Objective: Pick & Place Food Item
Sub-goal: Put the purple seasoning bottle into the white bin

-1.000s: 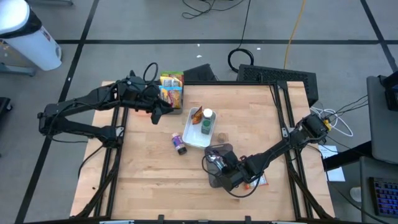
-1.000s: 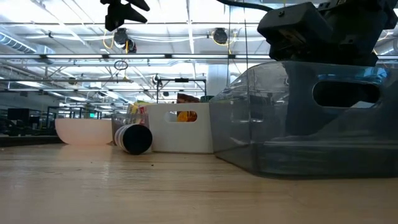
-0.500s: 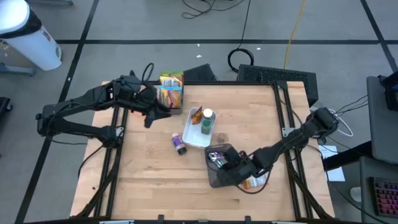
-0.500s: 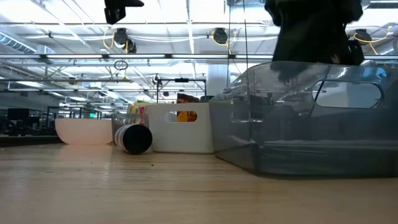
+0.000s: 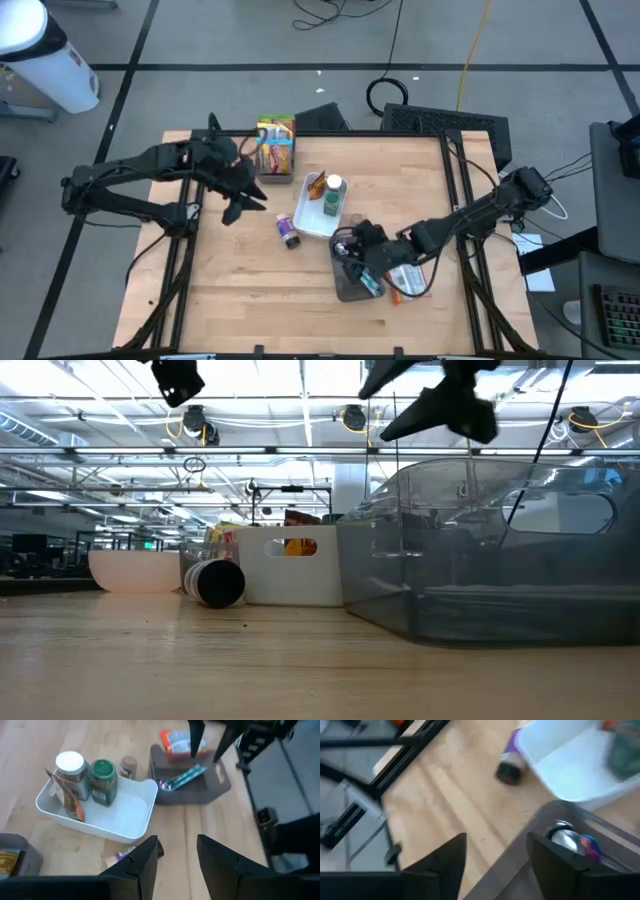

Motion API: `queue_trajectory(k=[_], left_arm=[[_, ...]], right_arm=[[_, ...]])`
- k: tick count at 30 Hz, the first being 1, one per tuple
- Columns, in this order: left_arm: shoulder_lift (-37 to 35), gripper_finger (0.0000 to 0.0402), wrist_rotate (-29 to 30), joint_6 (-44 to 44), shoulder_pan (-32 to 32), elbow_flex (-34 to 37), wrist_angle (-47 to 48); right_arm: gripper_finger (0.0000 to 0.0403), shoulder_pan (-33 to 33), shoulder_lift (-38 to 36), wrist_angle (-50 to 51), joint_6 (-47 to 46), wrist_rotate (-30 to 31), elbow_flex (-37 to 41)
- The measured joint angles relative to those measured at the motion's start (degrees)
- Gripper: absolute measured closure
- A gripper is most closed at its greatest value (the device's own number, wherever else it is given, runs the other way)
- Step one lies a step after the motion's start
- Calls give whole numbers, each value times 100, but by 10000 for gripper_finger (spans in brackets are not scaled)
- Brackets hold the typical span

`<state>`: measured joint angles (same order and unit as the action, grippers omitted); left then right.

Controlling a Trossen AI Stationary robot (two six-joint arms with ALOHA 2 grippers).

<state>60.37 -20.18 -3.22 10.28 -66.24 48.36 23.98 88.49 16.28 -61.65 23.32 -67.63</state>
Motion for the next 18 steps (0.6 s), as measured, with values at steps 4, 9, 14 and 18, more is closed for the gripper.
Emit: queue_trajectory(k=[4,9,14,18], left_arm=[[279,256,559,196,-301,0,189],[774,256,1445,313,-514,2,706],[1251,256,1652,628,-600,2,1121],[1588,256,1892,793,-564,2,1352]], right_arm=[[162,-354,-3,-241,941,-1053,1],[132,-785,-232,-242,2278,-2169,5],[124,-1186,-675,-280,3416,-2333,9],[127,-1532,-1108,-340,3726,-2163,1]])
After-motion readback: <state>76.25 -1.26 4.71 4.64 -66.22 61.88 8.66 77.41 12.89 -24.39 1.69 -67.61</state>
